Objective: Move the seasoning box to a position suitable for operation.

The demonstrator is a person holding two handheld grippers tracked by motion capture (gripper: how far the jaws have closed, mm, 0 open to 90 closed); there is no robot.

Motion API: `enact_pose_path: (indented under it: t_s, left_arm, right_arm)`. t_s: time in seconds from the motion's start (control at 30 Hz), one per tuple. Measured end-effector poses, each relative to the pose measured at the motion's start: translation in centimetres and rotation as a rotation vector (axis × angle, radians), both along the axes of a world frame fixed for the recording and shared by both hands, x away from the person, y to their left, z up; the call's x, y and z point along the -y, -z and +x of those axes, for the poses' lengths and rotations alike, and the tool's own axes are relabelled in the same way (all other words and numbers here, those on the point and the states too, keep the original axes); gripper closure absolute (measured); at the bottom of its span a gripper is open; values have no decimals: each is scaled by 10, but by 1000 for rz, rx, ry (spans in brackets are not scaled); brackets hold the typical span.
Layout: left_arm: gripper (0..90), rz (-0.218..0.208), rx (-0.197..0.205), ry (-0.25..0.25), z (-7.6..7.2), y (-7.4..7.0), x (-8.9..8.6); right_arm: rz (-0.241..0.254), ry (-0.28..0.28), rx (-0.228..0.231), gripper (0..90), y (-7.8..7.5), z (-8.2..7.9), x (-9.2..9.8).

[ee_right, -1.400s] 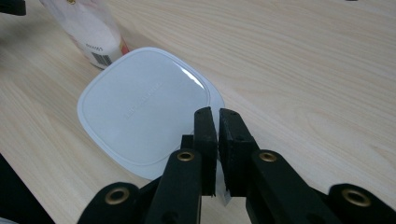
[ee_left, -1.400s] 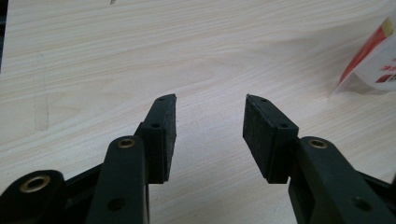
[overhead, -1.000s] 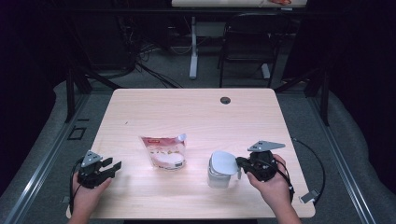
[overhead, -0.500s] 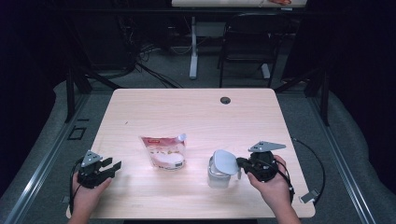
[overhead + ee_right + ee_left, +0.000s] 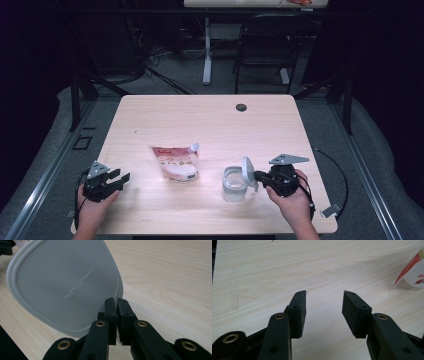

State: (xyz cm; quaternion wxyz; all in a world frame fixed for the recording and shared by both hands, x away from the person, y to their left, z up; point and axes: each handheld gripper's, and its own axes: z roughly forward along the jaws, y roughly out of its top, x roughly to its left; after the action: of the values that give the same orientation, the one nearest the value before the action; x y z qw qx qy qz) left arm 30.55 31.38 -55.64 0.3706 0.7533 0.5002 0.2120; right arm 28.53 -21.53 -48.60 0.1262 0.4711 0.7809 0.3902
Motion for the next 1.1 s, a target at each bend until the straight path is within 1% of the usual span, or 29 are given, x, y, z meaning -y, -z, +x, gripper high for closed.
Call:
enact_pose_path:
  t_s: [0.07,0.1,0.13,0.17,0.23,0.27,0.3,0.4,0.5,0.57,0.6,0.63,0.73,0.87,0.93,1.0,1.1]
  left_arm:
    - [545,1,0,0,0,0,0]
    - [544,3,0,-1,0,0,0]
    - [544,2,0,-1,0,0,0]
    - [544,2,0,-1,0,0,0]
    - [544,2,0,0,0,0,0]
    - [544,3,0,0,0,0,0]
    - [544,3,0,0,0,0,0]
    - [544,4,-1,0,0,0,0]
    - [544,4,1,-1,-1,0,0]
    - [544,4,2,-1,-1,0,0]
    - [544,8,2,0,-1,0,-1]
    - [544,10,1,0,0,0,-1]
    - [544,6,1,-1,0,0,0]
    - [544,9,-3,2,0,0,0]
    - [544,9,-3,2,0,0,0]
    - [544,7,-3,-1,0,1,0]
    - [545,8,-4,-3,0,1,1]
  right_arm:
    - [31,11,-5,870,2,0,2]
    - [66,21,-9,870,5,-1,5]
    - [76,23,-8,870,6,-1,6]
    - [76,23,-8,870,6,-1,6]
    - [110,32,-7,870,10,-1,8]
    - [110,32,-7,870,10,-1,8]
    - [134,42,-8,870,12,-2,9]
    - [137,40,-5,868,14,-2,10]
    - [167,32,15,866,18,-3,13]
    - [171,28,18,866,18,-4,14]
    - [188,23,26,865,21,-4,15]
    - [188,23,26,865,21,-4,15]
    - [227,13,25,860,25,-3,20]
    - [302,7,12,857,32,-1,26]
    - [322,10,9,857,35,0,26]
    - [311,5,10,857,36,0,27]
    - [308,2,20,850,37,0,28]
